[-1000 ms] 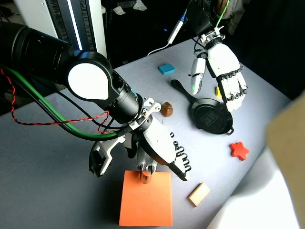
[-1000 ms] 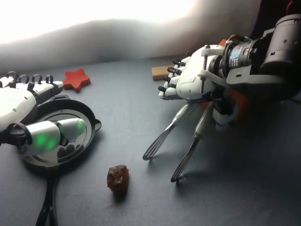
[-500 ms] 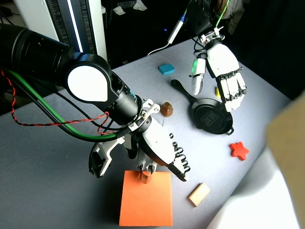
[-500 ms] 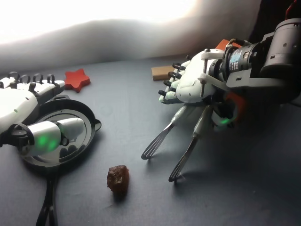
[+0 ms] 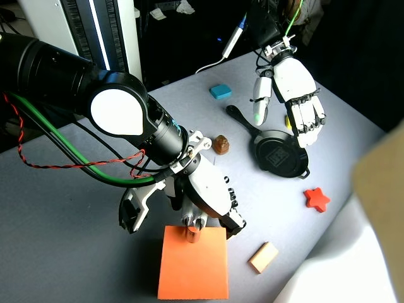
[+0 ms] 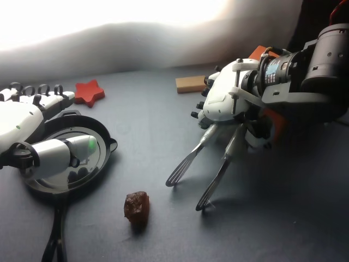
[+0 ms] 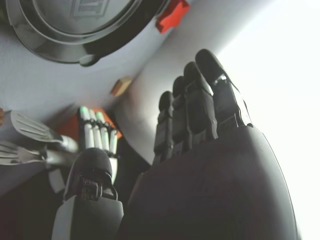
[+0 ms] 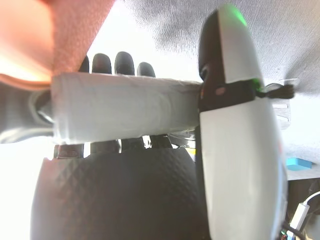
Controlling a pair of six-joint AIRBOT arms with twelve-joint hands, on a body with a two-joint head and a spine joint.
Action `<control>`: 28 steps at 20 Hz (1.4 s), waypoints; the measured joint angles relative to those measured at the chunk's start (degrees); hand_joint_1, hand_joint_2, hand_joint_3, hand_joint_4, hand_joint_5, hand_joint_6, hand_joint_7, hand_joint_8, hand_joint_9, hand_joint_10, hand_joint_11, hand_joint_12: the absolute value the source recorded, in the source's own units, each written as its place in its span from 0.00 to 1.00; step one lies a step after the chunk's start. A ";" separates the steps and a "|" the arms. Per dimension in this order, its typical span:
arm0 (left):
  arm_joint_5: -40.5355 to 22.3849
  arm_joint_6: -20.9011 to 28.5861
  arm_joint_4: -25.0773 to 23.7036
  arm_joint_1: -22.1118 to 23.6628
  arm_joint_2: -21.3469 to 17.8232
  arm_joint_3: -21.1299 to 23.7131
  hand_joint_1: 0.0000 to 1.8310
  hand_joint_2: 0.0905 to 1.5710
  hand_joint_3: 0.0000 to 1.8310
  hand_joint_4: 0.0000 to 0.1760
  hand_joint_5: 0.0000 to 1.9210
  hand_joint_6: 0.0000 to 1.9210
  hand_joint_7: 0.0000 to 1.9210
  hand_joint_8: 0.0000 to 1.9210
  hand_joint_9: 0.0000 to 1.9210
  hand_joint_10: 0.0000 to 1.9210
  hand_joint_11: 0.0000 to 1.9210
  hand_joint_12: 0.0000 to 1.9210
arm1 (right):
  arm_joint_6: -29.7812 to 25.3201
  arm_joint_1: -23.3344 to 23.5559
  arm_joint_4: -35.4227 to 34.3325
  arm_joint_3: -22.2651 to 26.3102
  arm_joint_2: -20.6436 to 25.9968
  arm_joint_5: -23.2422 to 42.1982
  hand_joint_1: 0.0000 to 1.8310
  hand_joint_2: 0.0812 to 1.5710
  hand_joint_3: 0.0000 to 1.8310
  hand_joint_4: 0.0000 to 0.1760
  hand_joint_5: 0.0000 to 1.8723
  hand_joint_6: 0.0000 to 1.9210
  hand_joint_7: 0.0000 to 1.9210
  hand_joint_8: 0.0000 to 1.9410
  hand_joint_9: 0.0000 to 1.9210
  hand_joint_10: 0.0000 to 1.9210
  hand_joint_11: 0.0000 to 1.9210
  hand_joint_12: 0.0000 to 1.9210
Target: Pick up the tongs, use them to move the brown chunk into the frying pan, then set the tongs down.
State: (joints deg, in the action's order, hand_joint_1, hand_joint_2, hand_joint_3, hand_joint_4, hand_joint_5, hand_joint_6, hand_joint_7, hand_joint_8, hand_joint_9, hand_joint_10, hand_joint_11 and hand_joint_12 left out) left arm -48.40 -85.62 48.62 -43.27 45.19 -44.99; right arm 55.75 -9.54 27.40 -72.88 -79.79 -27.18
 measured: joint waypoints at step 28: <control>-0.04 0.39 -0.17 -0.48 0.04 -0.35 0.00 0.78 0.00 0.19 0.07 0.00 0.09 0.00 0.11 0.00 0.00 0.43 | -17.64 7.93 4.44 10.21 7.32 -6.23 0.60 0.77 0.00 0.00 0.41 0.67 0.51 0.03 0.31 0.42 0.15 0.86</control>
State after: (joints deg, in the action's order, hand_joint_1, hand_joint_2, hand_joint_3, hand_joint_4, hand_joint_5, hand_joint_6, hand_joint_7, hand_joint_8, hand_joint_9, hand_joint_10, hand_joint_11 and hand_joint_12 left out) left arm -48.45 -85.23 48.45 -43.75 45.23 -45.34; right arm 38.11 -1.61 31.83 -62.67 -72.47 -33.41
